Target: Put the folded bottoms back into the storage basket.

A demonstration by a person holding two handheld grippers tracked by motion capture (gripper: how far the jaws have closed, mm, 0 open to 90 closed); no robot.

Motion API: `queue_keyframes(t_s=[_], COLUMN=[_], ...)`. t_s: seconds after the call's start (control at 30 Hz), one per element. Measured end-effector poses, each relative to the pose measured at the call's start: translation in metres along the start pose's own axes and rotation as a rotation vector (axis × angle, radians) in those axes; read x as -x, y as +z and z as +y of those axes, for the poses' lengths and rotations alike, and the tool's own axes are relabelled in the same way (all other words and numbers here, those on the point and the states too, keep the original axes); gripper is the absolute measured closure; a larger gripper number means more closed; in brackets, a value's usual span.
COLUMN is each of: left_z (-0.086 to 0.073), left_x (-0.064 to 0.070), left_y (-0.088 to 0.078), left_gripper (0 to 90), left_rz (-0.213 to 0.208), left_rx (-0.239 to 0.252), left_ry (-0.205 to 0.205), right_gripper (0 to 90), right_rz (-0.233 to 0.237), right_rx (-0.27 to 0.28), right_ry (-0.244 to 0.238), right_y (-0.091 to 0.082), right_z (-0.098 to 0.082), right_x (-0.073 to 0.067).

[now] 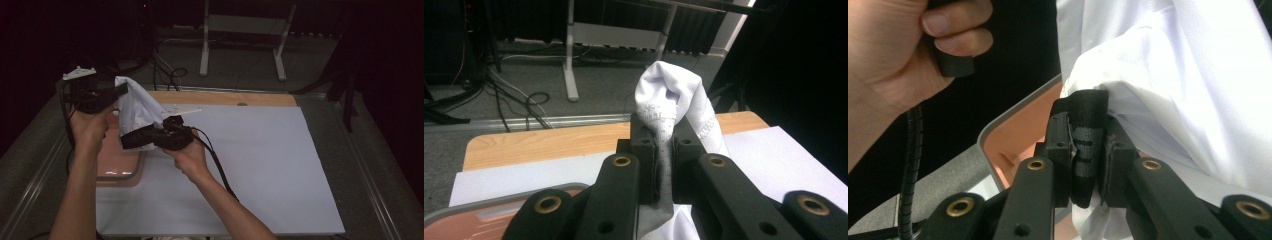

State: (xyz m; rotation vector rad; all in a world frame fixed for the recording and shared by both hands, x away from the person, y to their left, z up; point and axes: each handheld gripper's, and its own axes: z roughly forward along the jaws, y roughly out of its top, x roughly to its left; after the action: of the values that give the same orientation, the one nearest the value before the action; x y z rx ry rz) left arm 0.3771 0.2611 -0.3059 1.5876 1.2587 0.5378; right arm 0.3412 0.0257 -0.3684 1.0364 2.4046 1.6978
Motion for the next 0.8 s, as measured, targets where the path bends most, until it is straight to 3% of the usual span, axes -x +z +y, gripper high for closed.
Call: queue_keyframes(t_s=[0.8], left_z=[-0.002], left_x=[-0.016], left_y=[-0.012], left_gripper=[85.0], left_rz=[0.030], left_rx=[0.005], left_ry=[-0.009], right_gripper=[78.8], right_rz=[-0.005], right_rx=[-0.021], right_ry=[0.009], right_y=[0.014], right_z=[-0.004], right_x=[-0.003])
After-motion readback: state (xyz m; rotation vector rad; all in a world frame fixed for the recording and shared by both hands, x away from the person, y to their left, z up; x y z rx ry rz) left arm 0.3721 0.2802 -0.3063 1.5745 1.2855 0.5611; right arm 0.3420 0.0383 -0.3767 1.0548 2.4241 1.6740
